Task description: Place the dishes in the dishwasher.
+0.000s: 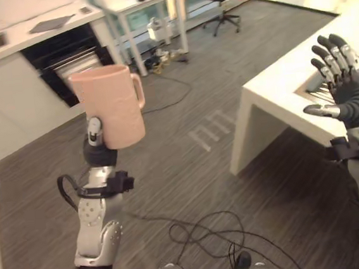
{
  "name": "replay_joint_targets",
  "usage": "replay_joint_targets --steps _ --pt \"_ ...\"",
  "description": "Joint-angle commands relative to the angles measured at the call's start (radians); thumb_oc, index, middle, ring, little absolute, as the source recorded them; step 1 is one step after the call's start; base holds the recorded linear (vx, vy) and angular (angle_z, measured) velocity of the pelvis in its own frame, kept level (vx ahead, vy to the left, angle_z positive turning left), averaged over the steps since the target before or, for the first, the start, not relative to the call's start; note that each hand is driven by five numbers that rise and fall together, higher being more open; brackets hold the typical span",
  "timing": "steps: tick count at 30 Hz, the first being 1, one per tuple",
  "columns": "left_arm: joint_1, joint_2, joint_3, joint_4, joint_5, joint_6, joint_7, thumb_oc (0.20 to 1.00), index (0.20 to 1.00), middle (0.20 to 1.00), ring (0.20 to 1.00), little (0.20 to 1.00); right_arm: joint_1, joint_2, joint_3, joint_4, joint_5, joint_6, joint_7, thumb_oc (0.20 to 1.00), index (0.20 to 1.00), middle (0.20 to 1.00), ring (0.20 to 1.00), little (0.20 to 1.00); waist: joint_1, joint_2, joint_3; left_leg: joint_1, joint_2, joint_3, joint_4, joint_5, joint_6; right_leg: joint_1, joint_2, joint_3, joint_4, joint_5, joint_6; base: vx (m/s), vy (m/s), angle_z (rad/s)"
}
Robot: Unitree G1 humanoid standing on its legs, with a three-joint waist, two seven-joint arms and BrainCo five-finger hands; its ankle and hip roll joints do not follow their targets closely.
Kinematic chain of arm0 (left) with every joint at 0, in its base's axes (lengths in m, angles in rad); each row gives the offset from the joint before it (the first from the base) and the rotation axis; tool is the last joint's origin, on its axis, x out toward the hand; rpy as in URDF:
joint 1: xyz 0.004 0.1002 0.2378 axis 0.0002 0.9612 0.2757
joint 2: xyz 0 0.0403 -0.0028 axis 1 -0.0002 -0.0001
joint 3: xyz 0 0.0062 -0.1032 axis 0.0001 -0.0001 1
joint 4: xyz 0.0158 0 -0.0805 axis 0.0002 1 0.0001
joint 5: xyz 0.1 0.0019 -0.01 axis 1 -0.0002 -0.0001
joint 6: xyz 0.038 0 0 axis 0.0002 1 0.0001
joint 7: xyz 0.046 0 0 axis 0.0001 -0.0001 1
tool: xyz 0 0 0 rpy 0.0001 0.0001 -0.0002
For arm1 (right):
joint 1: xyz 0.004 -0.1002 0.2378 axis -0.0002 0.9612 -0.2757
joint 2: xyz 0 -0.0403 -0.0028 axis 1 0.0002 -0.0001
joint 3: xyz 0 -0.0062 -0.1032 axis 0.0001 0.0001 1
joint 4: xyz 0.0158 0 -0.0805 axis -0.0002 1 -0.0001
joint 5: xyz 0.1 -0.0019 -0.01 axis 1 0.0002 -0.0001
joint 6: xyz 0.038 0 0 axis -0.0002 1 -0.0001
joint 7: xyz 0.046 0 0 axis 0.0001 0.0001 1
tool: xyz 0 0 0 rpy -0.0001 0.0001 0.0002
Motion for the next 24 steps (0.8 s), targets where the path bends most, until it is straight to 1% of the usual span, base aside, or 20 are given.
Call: replay_joint_targets --steps 1,2,4,5,7,8,9,10,11,12,13,14,16,17,18,20,22,23,24 --pt "-0.013 0.06 0.022 -0.065 -0.011 -0.045 0.02 0.2 0.2 0.2 0.2 0.2 -0.006 0.011 -0.022 -0.014 -0.046 -0.018 -0.019 1.0 1.0 1.0 1.0 1.0 -0.008 -0.014 -0.042 -0.027 -0.076 -0.055 -0.084 0.014 0.027 0.117 -0.011 0.01 0.014 -0.181 0.106 -0.04 0.499 1.08" --pt "-0.013 0.053 0.015 -0.064 0.0 -0.042 0.026 0.2 0.2 0.2 0.2 0.2 0.002 0.017 -0.023 -0.013 -0.047 -0.019 -0.014 1.0 1.0 1.0 1.0 1.0 -0.001 -0.01 -0.047 -0.015 -0.095 -0.083 -0.123 0.03 0.028 0.114 -0.021 0.005 0.019 -0.173 0.118 -0.01 0.383 1.08" --pt "-0.013 0.046 0.012 -0.063 0.011 -0.034 0.019 0.2 0.2 0.2 0.2 0.2 0.009 0.027 -0.021 -0.017 -0.056 -0.021 -0.004 1.0 1.0 1.0 1.0 1.0 0.009 -0.006 -0.048 0.004 -0.112 -0.1 -0.164 0.04 0.037 0.109 -0.037 -0.008 0.042 -0.178 0.128 0.01 0.383 1.06" --pt "-0.013 0.042 0.012 -0.06 0.019 -0.027 0.014 0.2 0.2 0.2 0.2 0.2 0.016 0.039 -0.016 -0.023 -0.068 -0.018 0.008 1.0 1.0 1.0 1.0 1.0 0.02 -0.002 -0.049 0.012 -0.13 -0.114 -0.197 0.049 0.047 0.107 -0.054 -0.017 0.077 -0.193 0.136 0.03 0.392 0.81" --pt "-0.01 0.045 0.014 -0.061 0.011 -0.018 0.008 0.2 0.2 0.2 0.2 0.2 0.02 0.038 -0.01 -0.031 -0.091 -0.015 0.007 1.0 1.0 1.0 1.0 1.0 0.033 0.0 -0.05 0.004 -0.144 -0.133 -0.211 0.055 0.06 0.104 -0.066 -0.011 0.14 -0.228 0.136 0.1 0.37 0.59" --pt "-0.012 0.05 0.015 -0.04 -0.014 -0.016 -0.028 0.2 0.2 0.2 0.2 0.2 0.036 0.037 -0.013 -0.039 -0.098 -0.021 0.004 1.0 1.0 1.0 1.0 1.0 0.022 0.001 -0.041 0.001 -0.161 -0.17 -0.217 0.05 0.084 0.06 -0.086 0.058 0.283 -0.273 0.139 0.16 0.277 0.78" --pt "-0.011 0.051 0.014 -0.035 -0.02 -0.017 -0.035 0.2 0.2 0.2 0.2 0.2 0.039 0.038 -0.014 -0.039 -0.096 -0.021 0.005 1.0 1.0 1.0 1.0 1.0 0.018 -0.001 -0.039 0.002 -0.165 -0.176 -0.217 0.048 0.087 0.052 -0.086 0.073 0.296 -0.276 0.141 0.1 0.194 0.95" --pt "-0.007 0.055 0.015 -0.027 -0.045 -0.018 -0.06 0.2 0.2 0.2 0.2 0.2 0.052 0.039 -0.021 -0.036 -0.094 -0.027 0.006 1.0 1.0 1.0 1.0 1.0 0.006 0.001 -0.033 -0.005 -0.163 -0.175 -0.216 0.058 0.101 0.035 -0.072 0.095 0.298 -0.267 0.137 0.01 0.004 0.8" --pt "-0.004 0.058 0.01 -0.019 -0.081 -0.017 -0.086 0.2 0.2 0.2 0.2 0.2 0.064 0.039 -0.027 -0.032 -0.095 -0.032 0.008 1.0 1.0 1.0 1.0 1.0 -0.004 -0.003 -0.032 0.0 -0.166 -0.186 -0.216 0.053 0.104 0.036 -0.067 0.115 0.28 -0.271 0.136 0.01 -0.072 0.58" --pt "-0.002 0.056 -0.002 -0.015 -0.094 -0.029 -0.098 0.2 0.2 0.2 0.2 0.2 0.079 0.038 -0.034 -0.024 -0.082 -0.046 0.021 1.0 1.0 1.0 1.0 1.0 -0.019 -0.007 -0.027 0.015 -0.169 -0.192 -0.215 0.04 0.106 0.04 -0.08 0.131 0.226 -0.246 0.141 0.04 -0.152 0.47" --pt "-0.005 0.059 -0.012 -0.02 -0.074 -0.042 -0.086 0.2 0.2 0.2 0.2 0.2 0.09 0.039 -0.038 -0.025 -0.047 -0.061 0.036 1.0 1.0 1.0 1.0 1.0 -0.03 -0.007 -0.022 0.033 -0.168 -0.181 -0.218 0.03 0.103 0.031 -0.111 0.13 0.177 -0.189 0.157 0.05 -0.268 0.25" --pt "-0.008 0.063 -0.016 -0.023 -0.065 -0.049 -0.074 0.2 0.2 0.2 0.2 0.2 0.099 0.048 -0.042 -0.026 -0.039 -0.075 0.043 1.0 1.0 1.0 1.0 1.0 -0.042 -0.005 -0.021 0.045 -0.164 -0.174 -0.222 0.024 0.099 0.021 -0.137 0.144 0.142 -0.143 0.173 0.06 -0.276 0.22" --pt "-0.005 0.067 -0.02 -0.023 -0.062 -0.057 -0.077 0.2 0.2 0.2 0.2 0.2 0.112 0.059 -0.046 -0.032 -0.034 -0.089 0.046 1.0 1.0 1.0 1.0 1.0 -0.055 -0.001 -0.021 0.053 -0.155 -0.182 -0.224 0.021 0.097 0.012 -0.141 0.175 0.129 -0.127 0.183 0.09 -0.317 -0.01" --pt "-0.001 0.075 -0.018 -0.028 -0.068 -0.053 -0.077 0.2 0.2 0.2 0.2 0.2 0.124 0.065 -0.048 -0.041 -0.031 -0.096 0.052 1.0 1.0 1.0 1.0 1.0 -0.06 -0.001 -0.021 0.056 -0.147 -0.185 -0.221 0.013 0.096 0.008 -0.137 0.184 0.138 -0.141 0.187 0.1 -0.363 -0.03" --pt "0.004 0.076 -0.014 -0.033 -0.069 -0.048 -0.081 0.2 0.2 0.2 0.2 0.2 0.124 0.067 -0.048 -0.046 -0.031 -0.093 0.062 1.0 1.0 1.0 1.0 1.0 -0.059 -0.003 -0.023 0.061 -0.14 -0.178 -0.217 0.011 0.093 0.012 -0.133 0.179 0.127 -0.138 0.19 0.11 -0.467 0.12" --pt "0.017 0.075 -0.008 -0.046 -0.075 -0.033 -0.085 0.2 0.2 0.2 0.2 0.2 0.121 0.061 -0.046 -0.056 -0.043 -0.07 0.072 1.0 1.0 1.0 1.0 1.0 -0.055 -0.012 -0.028 0.071 -0.123 -0.168 -0.208 0.007 0.084 0.028 -0.114 0.167 0.083 -0.133 0.195 0.12 -0.483 0.19" --pt "0.032 0.068 -0.005 -0.056 -0.11 -0.022 -0.123 0.2 0.2 0.2 0.2 0.2 0.109 0.048 -0.049 -0.049 -0.013 -0.045 0.074 1.0 1.0 1.0 1.0 1.0 -0.045 -0.03 -0.032 0.058 -0.09 -0.158 -0.153 -0.005 0.063 0.049 -0.085 0.158 0.025 -0.12 0.174 0.16 -0.57 -0.02" --pt "0.045 0.065 0.004 -0.06 -0.15 -0.015 -0.155 0.2 0.2 0.2 0.2 0.2 0.107 0.039 -0.058 -0.045 0.016 -0.032 0.08 1.0 1.0 1.0 1.0 1.0 -0.046 -0.041 -0.03 0.055 -0.071 -0.14 -0.101 -0.028 0.051 0.067 -0.069 0.149 0.006 -0.121 0.161 0.16 -0.565 0.04" --pt "0.053 0.065 0.006 -0.068 -0.143 -0.014 -0.154 0.2 0.2 0.2 0.2 0.2 0.109 0.023 -0.07 -0.045 0.035 -0.012 0.077 1.0 1.0 1.0 1.0 1.0 -0.047 -0.054 -0.025 0.031 -0.054 -0.121 -0.018 -0.052 0.041 0.076 -0.061 0.143 -0.009 -0.114 0.148 0.11 -0.462 0.14"
